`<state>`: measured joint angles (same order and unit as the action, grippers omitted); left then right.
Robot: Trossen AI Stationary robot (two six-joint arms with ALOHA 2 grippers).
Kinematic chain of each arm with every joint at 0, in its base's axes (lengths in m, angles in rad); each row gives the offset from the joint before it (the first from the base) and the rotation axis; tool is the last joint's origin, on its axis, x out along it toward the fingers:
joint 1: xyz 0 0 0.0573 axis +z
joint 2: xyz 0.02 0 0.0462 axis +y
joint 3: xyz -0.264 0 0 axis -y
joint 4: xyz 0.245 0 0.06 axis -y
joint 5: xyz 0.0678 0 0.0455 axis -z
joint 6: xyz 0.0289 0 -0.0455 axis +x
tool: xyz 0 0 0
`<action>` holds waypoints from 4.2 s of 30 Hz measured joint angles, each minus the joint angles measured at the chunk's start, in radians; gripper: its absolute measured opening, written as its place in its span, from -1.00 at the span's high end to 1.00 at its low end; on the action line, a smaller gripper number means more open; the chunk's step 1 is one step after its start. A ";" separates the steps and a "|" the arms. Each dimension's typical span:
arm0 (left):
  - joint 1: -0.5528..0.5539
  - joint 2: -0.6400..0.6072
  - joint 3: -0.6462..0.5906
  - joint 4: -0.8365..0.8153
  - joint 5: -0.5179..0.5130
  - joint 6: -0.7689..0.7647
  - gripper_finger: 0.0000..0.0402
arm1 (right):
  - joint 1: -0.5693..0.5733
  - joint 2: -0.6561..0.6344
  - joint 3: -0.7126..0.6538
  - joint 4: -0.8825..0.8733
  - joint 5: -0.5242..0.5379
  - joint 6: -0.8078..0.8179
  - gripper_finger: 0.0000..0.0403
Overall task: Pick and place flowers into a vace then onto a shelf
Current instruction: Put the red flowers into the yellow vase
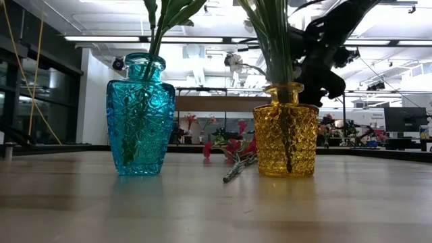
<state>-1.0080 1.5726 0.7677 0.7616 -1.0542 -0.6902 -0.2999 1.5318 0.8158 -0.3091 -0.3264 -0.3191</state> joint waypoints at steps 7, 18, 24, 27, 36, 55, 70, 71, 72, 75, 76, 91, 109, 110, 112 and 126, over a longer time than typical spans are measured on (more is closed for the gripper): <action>0.000 0.000 0.000 0.004 0.000 0.000 -0.19 | -0.002 0.000 0.000 0.023 -0.004 0.006 0.34; 0.000 0.000 0.000 0.006 0.000 0.000 -0.19 | -0.001 0.016 -0.012 0.046 -0.030 0.053 0.34; 0.000 0.000 0.000 0.008 0.000 0.000 -0.19 | 0.000 0.041 -0.068 0.153 -0.023 0.079 0.34; 0.000 0.000 0.000 0.019 0.000 0.000 -0.19 | 0.000 0.040 -0.071 0.216 -0.026 0.092 0.34; 0.000 0.000 0.000 0.053 0.000 0.000 -0.19 | 0.000 0.064 -0.072 0.267 -0.058 0.048 0.34; 0.000 0.000 0.000 0.051 0.000 0.001 -0.19 | 0.026 0.139 -0.072 0.387 -0.069 -0.060 0.34; 0.000 0.000 0.000 0.051 0.000 0.003 -0.19 | 0.025 0.139 -0.072 0.379 -0.027 -0.184 0.34; 0.000 0.000 0.000 0.051 0.000 0.003 -0.19 | 0.025 0.139 -0.072 0.379 -0.018 -0.187 0.34; 0.000 0.000 0.000 0.051 0.000 0.003 -0.19 | 0.025 0.139 -0.072 0.379 -0.018 -0.187 0.34; 0.000 0.000 0.000 0.051 0.000 0.003 -0.19 | 0.025 0.139 -0.072 0.373 -0.018 -0.187 0.30; 0.000 0.000 0.000 0.052 0.000 0.003 -0.19 | 0.025 0.139 -0.072 0.367 -0.017 -0.187 0.27; 0.000 0.000 0.000 0.053 -0.002 0.001 -0.19 | 0.025 0.139 -0.072 0.390 -0.023 -0.311 -0.09; 0.000 0.000 0.000 0.097 -0.005 0.004 -0.19 | 0.033 0.216 -0.070 0.471 -0.043 -0.267 -0.09; 0.000 0.000 0.000 0.098 -0.005 0.004 -0.19 | 0.032 0.216 -0.065 0.471 -0.045 -0.266 -0.09; 0.000 0.000 0.000 0.096 -0.005 0.004 -0.19 | 0.032 0.216 -0.056 0.470 -0.056 -0.266 -0.09; 0.000 0.000 0.000 0.103 -0.005 0.004 -0.19 | 0.035 0.295 -0.043 0.477 -0.084 -0.260 -0.09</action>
<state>-1.0080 1.5723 0.7673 0.8646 -1.0592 -0.6861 -0.2653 1.8264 0.7725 0.1675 -0.4106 -0.5794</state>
